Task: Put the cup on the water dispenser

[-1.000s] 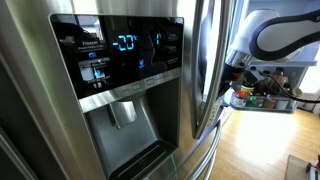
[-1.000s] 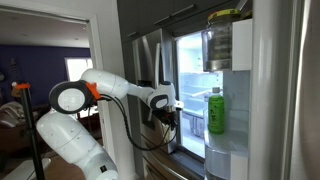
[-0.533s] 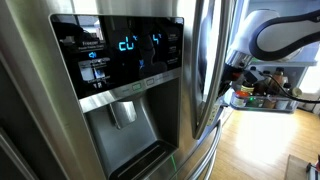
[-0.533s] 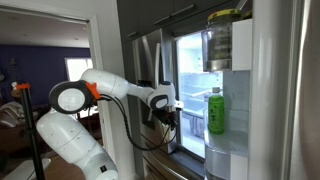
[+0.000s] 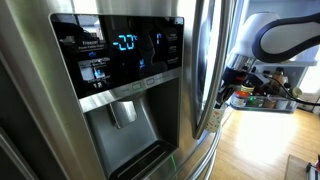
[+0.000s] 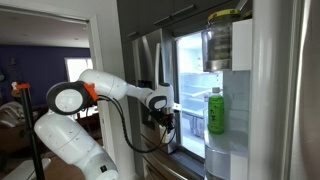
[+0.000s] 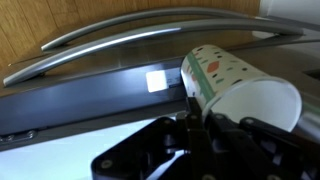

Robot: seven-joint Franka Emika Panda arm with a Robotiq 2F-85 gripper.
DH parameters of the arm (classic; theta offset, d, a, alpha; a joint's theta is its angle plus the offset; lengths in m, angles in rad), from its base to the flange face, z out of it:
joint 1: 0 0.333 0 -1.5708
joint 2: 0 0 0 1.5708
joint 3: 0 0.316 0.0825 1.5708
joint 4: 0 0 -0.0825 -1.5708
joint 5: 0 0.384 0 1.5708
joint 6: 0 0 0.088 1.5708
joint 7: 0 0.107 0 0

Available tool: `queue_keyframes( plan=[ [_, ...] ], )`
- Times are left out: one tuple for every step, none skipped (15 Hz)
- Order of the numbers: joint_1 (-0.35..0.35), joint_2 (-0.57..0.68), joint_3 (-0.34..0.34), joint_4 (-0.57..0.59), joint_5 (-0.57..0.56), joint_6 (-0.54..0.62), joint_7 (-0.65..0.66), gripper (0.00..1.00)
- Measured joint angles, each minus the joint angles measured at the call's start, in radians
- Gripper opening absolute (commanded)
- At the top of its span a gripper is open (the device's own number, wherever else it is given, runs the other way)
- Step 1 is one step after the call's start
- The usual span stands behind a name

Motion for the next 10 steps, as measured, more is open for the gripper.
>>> queue_keyframes(
  plan=[
    [0.005,-0.012,0.003,-0.01,-0.002,-0.025,0.005,0.01],
    [0.007,-0.025,0.009,-0.019,-0.007,-0.051,0.014,0.01],
    [0.009,-0.038,0.016,-0.024,-0.015,-0.082,0.024,0.01],
    [0.013,-0.052,0.028,-0.027,-0.021,-0.117,0.039,0.01],
    [0.02,-0.065,0.043,-0.027,-0.021,-0.146,0.057,0.01],
    [0.028,-0.078,0.061,-0.026,-0.022,-0.169,0.078,0.01],
    [0.038,-0.09,0.08,-0.025,-0.022,-0.189,0.104,0.01],
    [0.048,-0.101,0.099,-0.023,-0.021,-0.199,0.129,0.01],
    [0.058,-0.11,0.119,-0.02,-0.021,-0.203,0.154,0.01],
    [0.067,-0.115,0.136,-0.015,-0.021,-0.203,0.177,0.01]
  ],
)
